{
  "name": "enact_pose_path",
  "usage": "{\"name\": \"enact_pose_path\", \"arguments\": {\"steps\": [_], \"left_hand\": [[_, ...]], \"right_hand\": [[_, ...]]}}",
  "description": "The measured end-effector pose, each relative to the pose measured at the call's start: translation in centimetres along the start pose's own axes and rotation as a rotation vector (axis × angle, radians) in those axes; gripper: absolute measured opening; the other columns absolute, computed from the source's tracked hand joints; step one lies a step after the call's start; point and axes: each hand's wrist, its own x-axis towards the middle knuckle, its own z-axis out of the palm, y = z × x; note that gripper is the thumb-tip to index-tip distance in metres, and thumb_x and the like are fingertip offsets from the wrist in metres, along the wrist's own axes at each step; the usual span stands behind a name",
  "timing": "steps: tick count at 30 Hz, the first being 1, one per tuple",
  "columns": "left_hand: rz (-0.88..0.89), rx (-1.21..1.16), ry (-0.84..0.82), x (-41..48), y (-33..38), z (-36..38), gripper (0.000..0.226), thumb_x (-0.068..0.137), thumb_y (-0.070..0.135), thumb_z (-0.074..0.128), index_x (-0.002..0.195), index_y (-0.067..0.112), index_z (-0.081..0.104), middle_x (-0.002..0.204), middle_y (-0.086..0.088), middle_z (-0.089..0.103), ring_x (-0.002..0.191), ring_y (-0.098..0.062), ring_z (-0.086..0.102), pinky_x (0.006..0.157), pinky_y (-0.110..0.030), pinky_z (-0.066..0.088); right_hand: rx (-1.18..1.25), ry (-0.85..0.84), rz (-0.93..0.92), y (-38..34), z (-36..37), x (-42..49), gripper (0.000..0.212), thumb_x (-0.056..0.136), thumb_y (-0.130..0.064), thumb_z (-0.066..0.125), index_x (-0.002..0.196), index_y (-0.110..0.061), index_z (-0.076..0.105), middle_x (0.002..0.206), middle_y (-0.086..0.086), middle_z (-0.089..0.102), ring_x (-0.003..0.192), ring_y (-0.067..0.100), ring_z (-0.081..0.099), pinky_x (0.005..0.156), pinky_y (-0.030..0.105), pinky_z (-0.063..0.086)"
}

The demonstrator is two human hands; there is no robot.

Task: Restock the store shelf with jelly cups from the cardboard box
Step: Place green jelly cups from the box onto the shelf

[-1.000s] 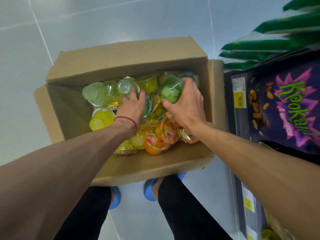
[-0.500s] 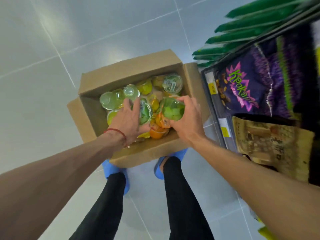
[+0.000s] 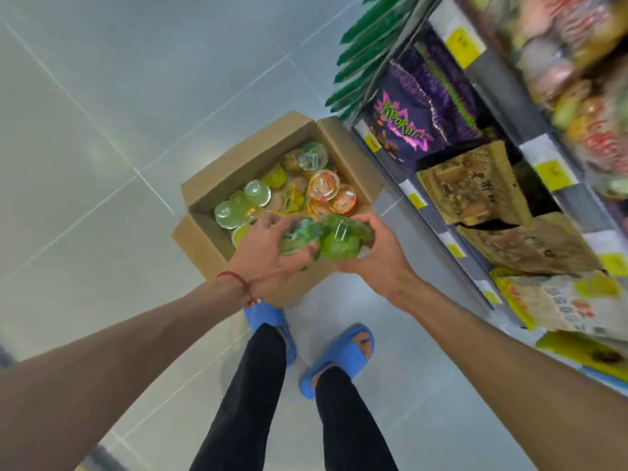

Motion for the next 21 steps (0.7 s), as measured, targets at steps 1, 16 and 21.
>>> {"name": "enact_pose_path", "arguments": {"steps": [1, 16, 21], "left_hand": [[0.012, -0.009, 0.016, -0.9, 0.8, 0.1, 0.08, 0.069, 0.075, 0.046, 0.131, 0.026, 0.061, 0.115, 0.001, 0.056, 0.104, -0.015, 0.055, 0.093, -0.028, 0.045], [0.144, -0.236, 0.282, -10.0, 18.8, 3.0, 0.042, 0.07, 0.066, 0.074, 0.094, 0.032, 0.079, 0.083, 0.02, 0.073, 0.085, 0.012, 0.065, 0.082, -0.008, 0.048], [0.257, -0.373, 0.298, -13.6, 27.5, 1.4, 0.045, 0.062, 0.07, 0.076, 0.089, 0.034, 0.079, 0.082, 0.013, 0.076, 0.081, -0.007, 0.072, 0.084, -0.04, 0.059]], "right_hand": [[0.021, 0.007, -0.005, -0.2, -0.6, -1.3, 0.066, 0.064, 0.028, 0.077, 0.121, 0.004, 0.051, 0.093, -0.002, 0.061, 0.064, -0.015, 0.059, 0.056, 0.008, 0.047], [0.195, 0.178, -0.155, -3.1, -11.4, -16.2, 0.067, 0.052, -0.006, 0.073, 0.115, -0.016, 0.053, 0.09, -0.004, 0.064, 0.068, -0.001, 0.058, 0.06, 0.014, 0.046], [0.226, 0.207, -0.246, -7.7, -16.9, -22.5, 0.069, 0.061, 0.002, 0.079, 0.121, -0.017, 0.052, 0.094, 0.001, 0.07, 0.075, 0.005, 0.066, 0.068, 0.023, 0.053]]}}
